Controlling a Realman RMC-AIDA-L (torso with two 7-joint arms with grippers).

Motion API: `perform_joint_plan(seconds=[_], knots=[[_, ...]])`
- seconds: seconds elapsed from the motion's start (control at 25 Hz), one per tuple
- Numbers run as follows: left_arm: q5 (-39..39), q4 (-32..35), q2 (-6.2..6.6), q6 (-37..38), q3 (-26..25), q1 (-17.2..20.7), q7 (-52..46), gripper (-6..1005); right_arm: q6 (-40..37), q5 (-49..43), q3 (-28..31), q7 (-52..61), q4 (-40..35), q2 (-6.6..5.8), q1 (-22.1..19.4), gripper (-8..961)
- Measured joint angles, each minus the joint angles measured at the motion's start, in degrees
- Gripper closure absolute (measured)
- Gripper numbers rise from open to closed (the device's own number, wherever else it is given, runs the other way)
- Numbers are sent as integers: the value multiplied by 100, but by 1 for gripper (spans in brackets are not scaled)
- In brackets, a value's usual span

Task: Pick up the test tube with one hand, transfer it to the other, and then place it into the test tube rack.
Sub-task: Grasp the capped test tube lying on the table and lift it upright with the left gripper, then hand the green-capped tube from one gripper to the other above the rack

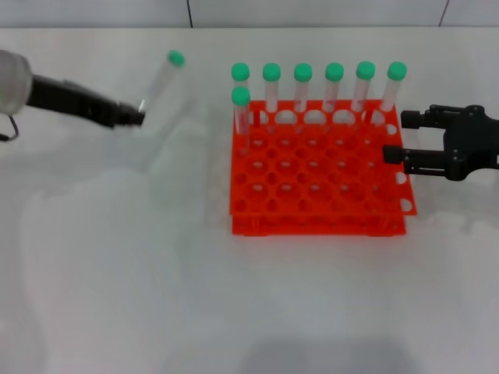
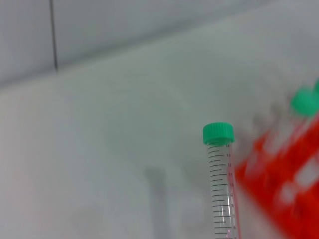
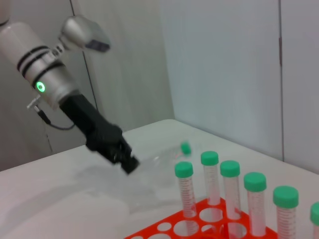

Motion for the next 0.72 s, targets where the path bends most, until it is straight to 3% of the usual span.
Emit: perform_joint_plan(seconds=[0.16, 0.36, 0.72], knots=[[-1079, 445, 52, -76, -20, 387, 364, 814, 8, 8, 36, -10, -1, 17, -3, 246], [-2105, 419, 61, -154, -316, 489, 1175, 814, 18, 42, 38, -71, -18, 26, 14, 246], [-3704, -662, 34, -184, -425, 231, 3099, 814, 128, 477, 88, -585, 1, 27, 7, 247]])
